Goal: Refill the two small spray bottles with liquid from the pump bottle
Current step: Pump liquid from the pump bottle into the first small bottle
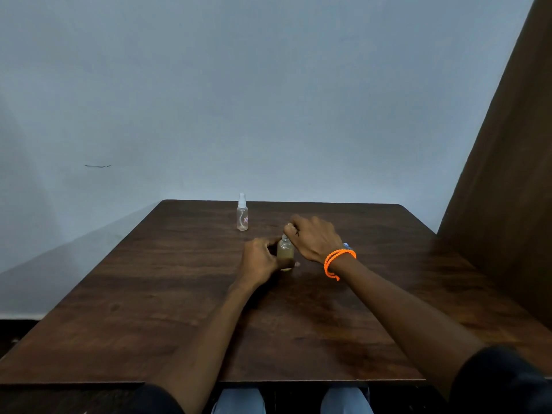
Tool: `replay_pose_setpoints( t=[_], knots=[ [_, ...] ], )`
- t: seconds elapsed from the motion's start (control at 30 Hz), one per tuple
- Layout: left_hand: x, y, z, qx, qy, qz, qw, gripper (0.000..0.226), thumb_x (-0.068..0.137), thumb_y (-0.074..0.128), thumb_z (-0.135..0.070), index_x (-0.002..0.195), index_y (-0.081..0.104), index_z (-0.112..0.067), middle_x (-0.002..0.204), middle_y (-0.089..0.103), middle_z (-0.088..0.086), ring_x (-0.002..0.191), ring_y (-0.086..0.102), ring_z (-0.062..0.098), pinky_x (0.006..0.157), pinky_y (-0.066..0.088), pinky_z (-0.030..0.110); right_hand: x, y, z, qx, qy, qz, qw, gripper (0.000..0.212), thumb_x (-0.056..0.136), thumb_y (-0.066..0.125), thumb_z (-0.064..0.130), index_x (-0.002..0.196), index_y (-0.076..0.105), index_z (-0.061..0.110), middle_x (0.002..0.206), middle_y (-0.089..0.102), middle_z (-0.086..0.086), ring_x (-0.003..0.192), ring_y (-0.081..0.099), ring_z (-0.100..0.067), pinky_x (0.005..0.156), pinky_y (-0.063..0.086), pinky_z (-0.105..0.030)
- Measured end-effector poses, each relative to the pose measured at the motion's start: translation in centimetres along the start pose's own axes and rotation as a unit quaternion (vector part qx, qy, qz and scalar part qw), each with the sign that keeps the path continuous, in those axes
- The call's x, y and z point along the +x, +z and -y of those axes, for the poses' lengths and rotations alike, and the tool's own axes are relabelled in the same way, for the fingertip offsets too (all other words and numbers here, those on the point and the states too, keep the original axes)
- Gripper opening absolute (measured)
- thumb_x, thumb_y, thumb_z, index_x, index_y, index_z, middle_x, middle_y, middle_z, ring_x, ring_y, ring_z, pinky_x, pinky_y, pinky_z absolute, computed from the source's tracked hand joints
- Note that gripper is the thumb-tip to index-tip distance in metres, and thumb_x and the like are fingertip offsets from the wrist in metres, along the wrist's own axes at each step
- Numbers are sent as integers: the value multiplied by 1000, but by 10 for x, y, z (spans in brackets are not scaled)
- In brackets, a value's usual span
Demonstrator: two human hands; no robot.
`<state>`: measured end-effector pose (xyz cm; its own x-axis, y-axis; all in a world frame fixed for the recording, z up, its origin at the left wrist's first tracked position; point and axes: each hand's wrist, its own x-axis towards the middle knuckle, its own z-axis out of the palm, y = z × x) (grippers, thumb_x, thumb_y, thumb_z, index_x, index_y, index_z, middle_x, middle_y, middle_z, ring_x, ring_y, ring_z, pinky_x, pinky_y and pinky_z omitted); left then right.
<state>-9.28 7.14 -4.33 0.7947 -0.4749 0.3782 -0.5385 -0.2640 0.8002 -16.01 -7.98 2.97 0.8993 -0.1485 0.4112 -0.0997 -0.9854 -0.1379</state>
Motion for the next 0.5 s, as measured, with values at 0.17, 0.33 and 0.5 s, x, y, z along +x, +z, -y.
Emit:
replay_pose_setpoints(
  t=[0.17,0.33,0.5],
  knots=[
    [-2,-3,-4,-10,-7,-7,1000,57,58,104,-35,111,85,-26,84,82,-12,70,69,-7,64,52,17,1,1,-2,-34,-3,0,999,41,105,31,53,104,55,20,94,71,-14,90,66,-38,69,37,-39],
    [-2,-4,-3,-7,-17,-14,1000,56,58,105,-39,108,85,-24,83,81,-12,75,73,-5,63,51,14,6,2,-11,16,-14,42,999,46,102,36,61,96,54,19,92,68,-11,88,62,-37,68,39,-40],
    [-2,-3,-3,0,-6,-11,1000,59,58,104,-40,111,85,-25,82,81,-13,77,75,-1,68,59,24,15,-6,-30,111,-89,46,989,46,100,59,51,74,58,13,78,59,-5,75,52,-23,66,37,-37]
  ],
)
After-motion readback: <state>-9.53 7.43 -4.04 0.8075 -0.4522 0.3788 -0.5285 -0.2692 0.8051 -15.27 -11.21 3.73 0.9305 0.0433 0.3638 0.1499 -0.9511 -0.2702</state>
